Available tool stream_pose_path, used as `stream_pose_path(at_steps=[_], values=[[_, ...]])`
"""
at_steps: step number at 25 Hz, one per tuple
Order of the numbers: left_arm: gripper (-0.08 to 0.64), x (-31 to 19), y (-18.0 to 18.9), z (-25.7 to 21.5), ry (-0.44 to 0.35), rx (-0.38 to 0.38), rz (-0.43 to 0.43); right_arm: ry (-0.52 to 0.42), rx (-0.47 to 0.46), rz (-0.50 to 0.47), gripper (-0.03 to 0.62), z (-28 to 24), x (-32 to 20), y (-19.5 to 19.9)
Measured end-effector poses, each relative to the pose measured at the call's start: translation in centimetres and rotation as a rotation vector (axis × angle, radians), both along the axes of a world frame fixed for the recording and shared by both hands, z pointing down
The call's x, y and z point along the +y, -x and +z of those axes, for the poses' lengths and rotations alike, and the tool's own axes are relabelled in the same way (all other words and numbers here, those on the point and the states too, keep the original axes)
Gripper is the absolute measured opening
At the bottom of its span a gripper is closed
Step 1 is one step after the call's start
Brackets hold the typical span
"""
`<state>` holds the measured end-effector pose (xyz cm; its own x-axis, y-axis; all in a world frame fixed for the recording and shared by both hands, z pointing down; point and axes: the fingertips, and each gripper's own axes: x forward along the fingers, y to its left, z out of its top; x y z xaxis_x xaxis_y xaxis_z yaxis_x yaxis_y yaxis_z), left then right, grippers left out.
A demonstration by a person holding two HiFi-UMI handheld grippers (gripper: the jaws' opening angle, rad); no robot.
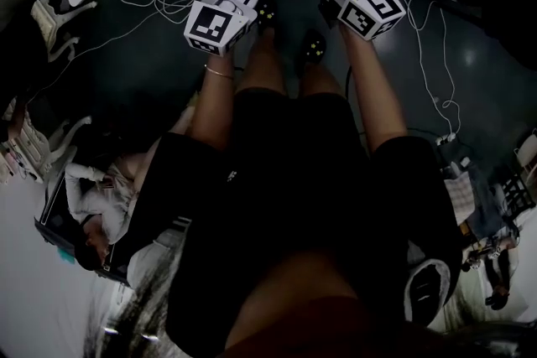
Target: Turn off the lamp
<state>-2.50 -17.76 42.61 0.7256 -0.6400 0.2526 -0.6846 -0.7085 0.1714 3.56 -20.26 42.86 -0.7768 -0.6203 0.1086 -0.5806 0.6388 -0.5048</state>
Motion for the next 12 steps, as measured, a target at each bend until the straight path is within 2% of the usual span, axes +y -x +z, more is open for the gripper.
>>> stream_pose_path(at_steps=[3, 8, 12], values=[[0.008, 0.2, 0.0, -1.8, -0.002, 0.019, -0.042, 0.001, -0.038, 0.026, 0.000, -1.9, 0.6, -0.2], [0.006, 1.7, -0.9, -4.4, -0.024, 0.041, -0.029, -0.013, -0.059, 0.027, 0.000, -4.7, 2.0, -0.5], [0.006, 3.0, -1.2, -5.5, 0.004, 0.034, -0.055, -0.012, -0.068, 0.004, 0.000, -6.4, 3.4, -1.0]])
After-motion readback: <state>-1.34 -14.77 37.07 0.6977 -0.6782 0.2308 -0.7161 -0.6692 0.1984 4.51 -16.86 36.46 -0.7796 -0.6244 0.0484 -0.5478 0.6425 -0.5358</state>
